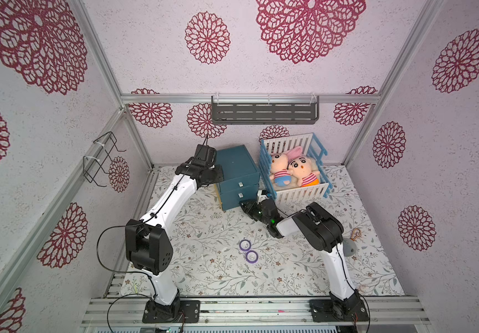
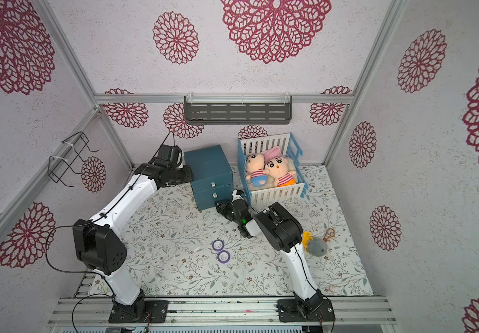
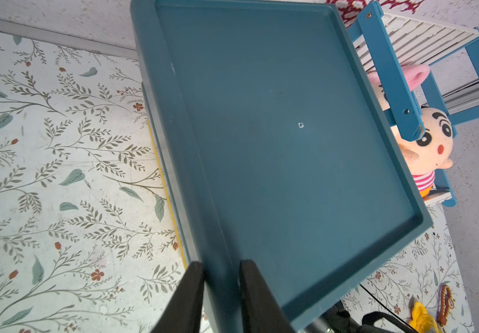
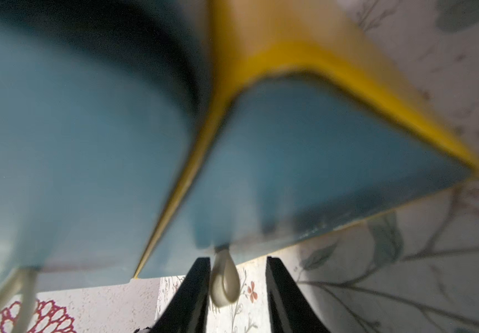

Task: Place the transparent tape into the drawer according to color
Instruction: Open the drawer in the storage box.

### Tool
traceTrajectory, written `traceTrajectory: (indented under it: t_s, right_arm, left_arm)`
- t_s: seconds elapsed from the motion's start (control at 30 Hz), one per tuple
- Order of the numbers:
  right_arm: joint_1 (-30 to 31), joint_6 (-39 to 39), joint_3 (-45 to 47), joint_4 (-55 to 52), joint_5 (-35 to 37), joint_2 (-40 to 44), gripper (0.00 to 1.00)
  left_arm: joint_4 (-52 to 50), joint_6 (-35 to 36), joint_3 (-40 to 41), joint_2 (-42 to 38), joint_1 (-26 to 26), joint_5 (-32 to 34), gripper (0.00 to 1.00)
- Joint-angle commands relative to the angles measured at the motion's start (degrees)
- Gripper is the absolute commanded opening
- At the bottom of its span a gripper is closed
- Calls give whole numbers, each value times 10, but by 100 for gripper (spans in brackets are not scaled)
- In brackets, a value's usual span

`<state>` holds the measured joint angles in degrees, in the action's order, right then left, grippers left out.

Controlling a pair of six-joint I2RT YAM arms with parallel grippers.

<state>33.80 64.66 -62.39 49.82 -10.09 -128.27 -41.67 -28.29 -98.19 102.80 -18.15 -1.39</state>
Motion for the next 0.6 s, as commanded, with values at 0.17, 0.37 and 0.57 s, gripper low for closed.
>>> traceTrajectory:
  t_s: [0.17, 0.37, 0.57]
  right_arm:
    - [-5, 7, -18, 19, 14, -6, 32]
    - [-5, 9, -23, 21, 16, -4, 22]
    - [-5, 7, -16, 19, 14, 3, 3]
  left_arm:
    - [-23, 11, 8, -15, 0, -11, 27]
    - [-24, 11, 7, -15, 0, -12, 27]
    - [-24, 11, 6, -15, 0, -14, 27]
